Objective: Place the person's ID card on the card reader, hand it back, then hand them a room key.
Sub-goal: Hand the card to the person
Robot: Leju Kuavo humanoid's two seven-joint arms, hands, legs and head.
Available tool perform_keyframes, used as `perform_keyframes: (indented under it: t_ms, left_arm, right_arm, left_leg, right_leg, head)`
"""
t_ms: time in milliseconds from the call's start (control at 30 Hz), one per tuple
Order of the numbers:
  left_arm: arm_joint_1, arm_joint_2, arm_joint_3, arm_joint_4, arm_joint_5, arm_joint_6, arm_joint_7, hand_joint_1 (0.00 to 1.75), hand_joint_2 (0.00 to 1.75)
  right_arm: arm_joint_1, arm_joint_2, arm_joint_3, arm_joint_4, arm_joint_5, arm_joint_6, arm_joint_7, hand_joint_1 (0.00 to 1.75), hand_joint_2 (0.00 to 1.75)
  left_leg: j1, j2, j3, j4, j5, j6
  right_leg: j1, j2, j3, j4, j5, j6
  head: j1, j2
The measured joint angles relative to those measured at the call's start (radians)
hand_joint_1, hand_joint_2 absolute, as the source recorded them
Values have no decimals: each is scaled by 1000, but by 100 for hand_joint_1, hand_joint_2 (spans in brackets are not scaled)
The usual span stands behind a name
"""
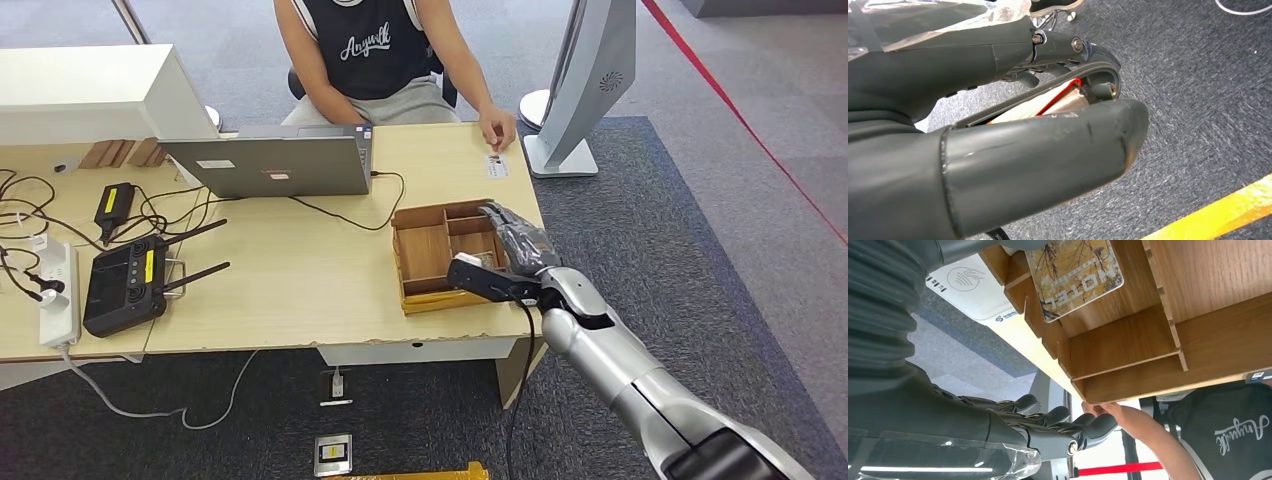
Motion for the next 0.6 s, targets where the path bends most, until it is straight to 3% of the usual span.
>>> perform_keyframes:
  t_ms: [600]
  left_arm:
    - [0,0,3,0,1,3,0,0,0]
  right_arm:
    - [14,-3,17,9,0,11,-14,0,175]
  left_leg:
    - [0,0,0,0,0,0]
  right_leg:
    - [0,0,0,0,0,0]
  head:
    - [0,0]
